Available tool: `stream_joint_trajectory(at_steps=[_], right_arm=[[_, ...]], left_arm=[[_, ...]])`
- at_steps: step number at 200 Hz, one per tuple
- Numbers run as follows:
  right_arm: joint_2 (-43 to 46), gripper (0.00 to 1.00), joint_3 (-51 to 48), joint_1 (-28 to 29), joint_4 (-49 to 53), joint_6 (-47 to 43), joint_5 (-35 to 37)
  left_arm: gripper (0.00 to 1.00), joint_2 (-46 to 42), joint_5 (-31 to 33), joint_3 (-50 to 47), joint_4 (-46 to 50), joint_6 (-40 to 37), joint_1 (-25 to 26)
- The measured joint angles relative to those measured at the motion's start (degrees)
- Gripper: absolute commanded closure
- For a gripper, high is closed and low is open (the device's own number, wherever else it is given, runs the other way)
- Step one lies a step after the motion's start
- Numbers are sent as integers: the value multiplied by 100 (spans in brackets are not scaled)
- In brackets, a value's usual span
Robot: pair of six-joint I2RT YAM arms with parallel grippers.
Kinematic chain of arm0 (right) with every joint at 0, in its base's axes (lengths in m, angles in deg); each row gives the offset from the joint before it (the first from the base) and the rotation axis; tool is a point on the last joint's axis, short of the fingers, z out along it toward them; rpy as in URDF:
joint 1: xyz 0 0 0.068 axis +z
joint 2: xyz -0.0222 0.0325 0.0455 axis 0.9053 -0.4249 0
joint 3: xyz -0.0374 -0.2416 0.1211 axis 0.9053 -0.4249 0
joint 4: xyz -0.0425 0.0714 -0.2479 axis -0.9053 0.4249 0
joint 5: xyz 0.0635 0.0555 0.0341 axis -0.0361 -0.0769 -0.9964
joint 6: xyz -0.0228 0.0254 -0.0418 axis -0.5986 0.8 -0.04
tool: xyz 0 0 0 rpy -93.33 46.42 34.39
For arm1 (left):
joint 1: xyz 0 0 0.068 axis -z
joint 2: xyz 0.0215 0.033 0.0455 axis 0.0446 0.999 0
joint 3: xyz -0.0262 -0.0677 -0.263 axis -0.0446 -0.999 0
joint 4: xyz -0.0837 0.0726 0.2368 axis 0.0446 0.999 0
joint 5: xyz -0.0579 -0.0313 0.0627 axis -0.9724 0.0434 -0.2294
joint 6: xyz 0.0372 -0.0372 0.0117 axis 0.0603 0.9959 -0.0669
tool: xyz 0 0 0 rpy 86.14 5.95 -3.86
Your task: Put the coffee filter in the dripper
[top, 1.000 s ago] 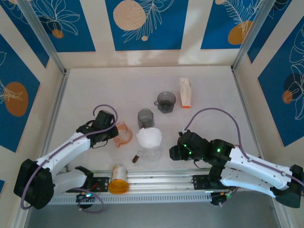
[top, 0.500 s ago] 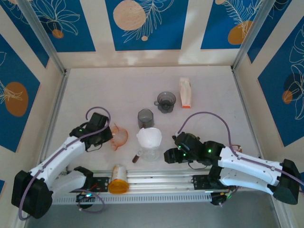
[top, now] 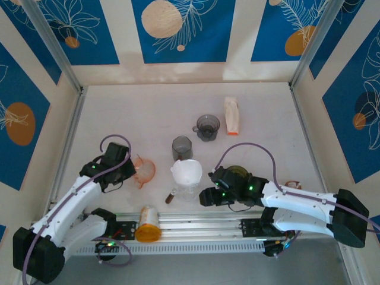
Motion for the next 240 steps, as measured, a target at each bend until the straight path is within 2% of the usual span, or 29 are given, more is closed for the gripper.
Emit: stream_joint_trajectory(at_steps=[91, 169, 240], right_arm=[[-1060, 49, -9, 4, -931, 37, -256], [-1600, 52, 22, -221, -1843, -94, -402], [-2553, 54, 507, -470, -2662, -201, -487]], left_arm=[[100, -70, -76, -31, 66, -4, -103], [100, -278, -96, -31, 382, -7, -306], [100, -387, -11, -28, 726, -7, -457]])
